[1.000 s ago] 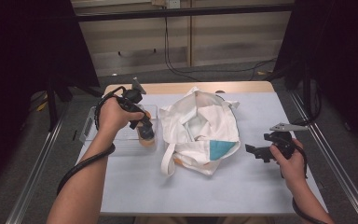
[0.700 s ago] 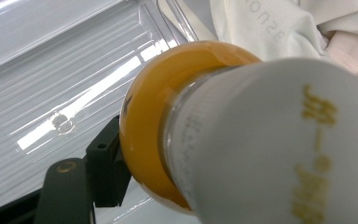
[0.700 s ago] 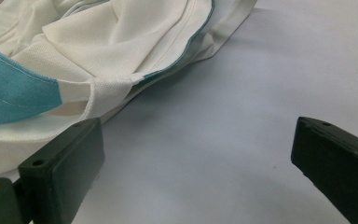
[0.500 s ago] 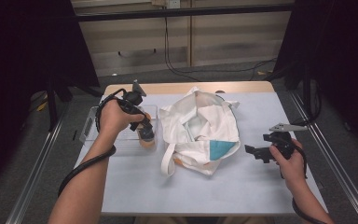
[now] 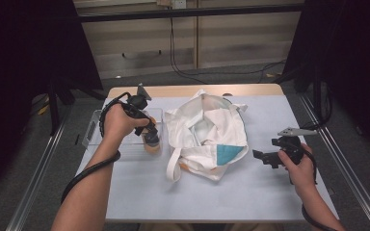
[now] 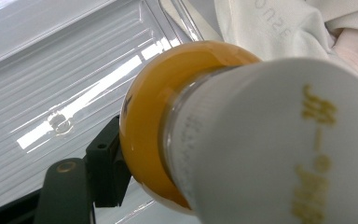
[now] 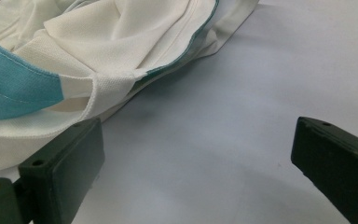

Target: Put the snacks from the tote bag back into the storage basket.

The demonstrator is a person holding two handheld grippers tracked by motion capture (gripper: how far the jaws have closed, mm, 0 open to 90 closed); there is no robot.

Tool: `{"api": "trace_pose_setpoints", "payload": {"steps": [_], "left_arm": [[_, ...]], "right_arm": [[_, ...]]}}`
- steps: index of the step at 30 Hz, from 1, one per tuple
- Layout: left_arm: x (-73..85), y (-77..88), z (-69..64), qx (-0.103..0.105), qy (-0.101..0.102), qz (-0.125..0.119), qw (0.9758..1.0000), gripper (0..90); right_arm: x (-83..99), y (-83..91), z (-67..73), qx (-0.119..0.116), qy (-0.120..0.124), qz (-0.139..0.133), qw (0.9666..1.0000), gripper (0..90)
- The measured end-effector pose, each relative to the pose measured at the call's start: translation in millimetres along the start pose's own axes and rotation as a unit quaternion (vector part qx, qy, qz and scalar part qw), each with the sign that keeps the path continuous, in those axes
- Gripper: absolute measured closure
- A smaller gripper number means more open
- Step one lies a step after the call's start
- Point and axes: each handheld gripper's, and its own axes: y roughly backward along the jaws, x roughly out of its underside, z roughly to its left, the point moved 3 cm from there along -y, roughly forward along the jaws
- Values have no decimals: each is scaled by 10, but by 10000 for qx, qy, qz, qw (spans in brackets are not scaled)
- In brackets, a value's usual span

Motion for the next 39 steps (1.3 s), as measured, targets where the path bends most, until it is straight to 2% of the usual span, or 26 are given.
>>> {"api": "trace_pose_setpoints", "payload": {"steps": [13, 16, 18, 39], "left_arm": [[17, -44, 12, 6, 14, 27, 10000, 302], [17, -50, 21, 7, -53, 50, 10000, 302], [17, -59, 12, 11, 22, 18, 10000, 302], [35, -68, 21, 31, 29, 23, 10000, 301]], "right_arm": [[0, -4, 7, -21, -9, 6, 10000, 25], [-2, -5, 7, -26, 2, -3, 10000, 25], [-3, -5, 8, -15, 7, 1, 10000, 24], [1, -5, -4, -13, -17, 11, 10000, 25]]}}
